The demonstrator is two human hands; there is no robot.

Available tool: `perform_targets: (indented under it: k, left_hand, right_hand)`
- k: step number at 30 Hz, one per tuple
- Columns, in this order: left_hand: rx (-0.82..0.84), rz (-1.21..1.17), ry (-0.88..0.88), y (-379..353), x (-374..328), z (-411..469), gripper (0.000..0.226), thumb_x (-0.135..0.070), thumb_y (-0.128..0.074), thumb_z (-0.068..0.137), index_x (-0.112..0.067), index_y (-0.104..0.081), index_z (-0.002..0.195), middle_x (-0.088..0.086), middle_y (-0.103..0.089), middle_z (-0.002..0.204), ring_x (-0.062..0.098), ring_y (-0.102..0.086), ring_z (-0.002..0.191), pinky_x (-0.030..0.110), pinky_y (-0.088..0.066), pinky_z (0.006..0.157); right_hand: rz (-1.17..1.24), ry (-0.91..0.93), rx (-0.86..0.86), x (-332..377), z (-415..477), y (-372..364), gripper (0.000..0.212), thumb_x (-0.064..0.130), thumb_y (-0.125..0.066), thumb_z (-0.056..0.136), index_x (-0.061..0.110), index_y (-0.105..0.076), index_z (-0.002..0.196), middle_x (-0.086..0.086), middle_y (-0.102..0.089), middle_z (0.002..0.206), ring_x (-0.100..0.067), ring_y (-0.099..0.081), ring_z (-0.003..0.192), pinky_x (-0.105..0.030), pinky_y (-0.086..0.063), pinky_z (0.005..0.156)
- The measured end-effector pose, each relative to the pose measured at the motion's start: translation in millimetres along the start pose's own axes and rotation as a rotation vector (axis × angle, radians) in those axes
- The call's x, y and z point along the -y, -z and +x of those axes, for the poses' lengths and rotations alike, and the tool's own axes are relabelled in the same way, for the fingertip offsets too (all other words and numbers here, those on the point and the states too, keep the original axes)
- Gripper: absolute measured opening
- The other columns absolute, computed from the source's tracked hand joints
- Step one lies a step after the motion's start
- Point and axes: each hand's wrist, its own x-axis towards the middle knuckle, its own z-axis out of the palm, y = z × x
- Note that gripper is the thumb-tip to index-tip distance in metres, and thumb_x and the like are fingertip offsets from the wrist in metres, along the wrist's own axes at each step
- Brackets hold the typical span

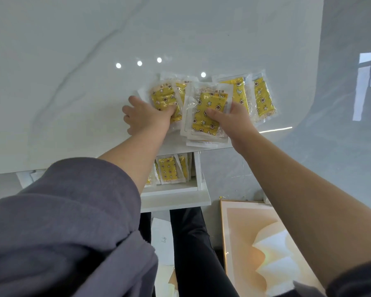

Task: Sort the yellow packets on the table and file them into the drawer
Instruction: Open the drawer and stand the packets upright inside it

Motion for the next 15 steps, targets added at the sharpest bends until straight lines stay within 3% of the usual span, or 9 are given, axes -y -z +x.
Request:
perform_targets:
  k: [3,7,11,15]
  left_hand:
    - [-0.055,0.052,-0.111,-2,-14,1,0.087,-0.055,-0.079,0.067,-0.017,-0.034,0.131,0.008,-0.041,0.13,0.028,-0.045,0.118,0.047,-0.046,0.092]
    - [-0.008,0.017,-0.11,-5,-26,5,0.08,-0.049,-0.081,0.068,-0.017,-0.036,0.126,0.004,-0.054,0.118,0.027,-0.055,0.11,0.047,-0.044,0.095]
    - [0.115,-0.065,-0.096,-8,-27,11,0.042,-0.04,-0.08,0.069,-0.019,-0.055,0.096,-0.002,-0.059,0.09,0.025,-0.062,0.094,0.044,-0.048,0.095]
    - [0.134,-0.137,-0.126,-1,-17,9,0.024,-0.03,-0.079,0.07,-0.024,-0.056,0.076,-0.006,-0.061,0.079,0.022,-0.065,0.089,0.034,-0.052,0.085]
  right_hand:
    - [0.009,-0.017,0.003,-4,-1,5,0.021,0.015,-0.07,0.088,0.015,-0.067,0.109,0.001,-0.074,0.099,-0.014,-0.072,0.091,-0.039,-0.057,0.089]
    - [-0.001,-0.015,-0.012,-5,3,7,0.022,0.018,-0.07,0.088,0.015,-0.067,0.11,0.003,-0.074,0.099,-0.013,-0.071,0.091,-0.037,-0.057,0.088]
    - [-0.017,0.0,-0.02,-8,5,10,0.022,0.017,-0.07,0.088,0.015,-0.067,0.11,0.003,-0.073,0.1,-0.012,-0.071,0.091,-0.033,-0.057,0.084]
    - [-0.01,-0.003,-0.039,-10,-1,12,0.024,0.018,-0.071,0.088,0.014,-0.067,0.112,0.002,-0.073,0.101,-0.013,-0.07,0.092,-0.034,-0.057,0.085]
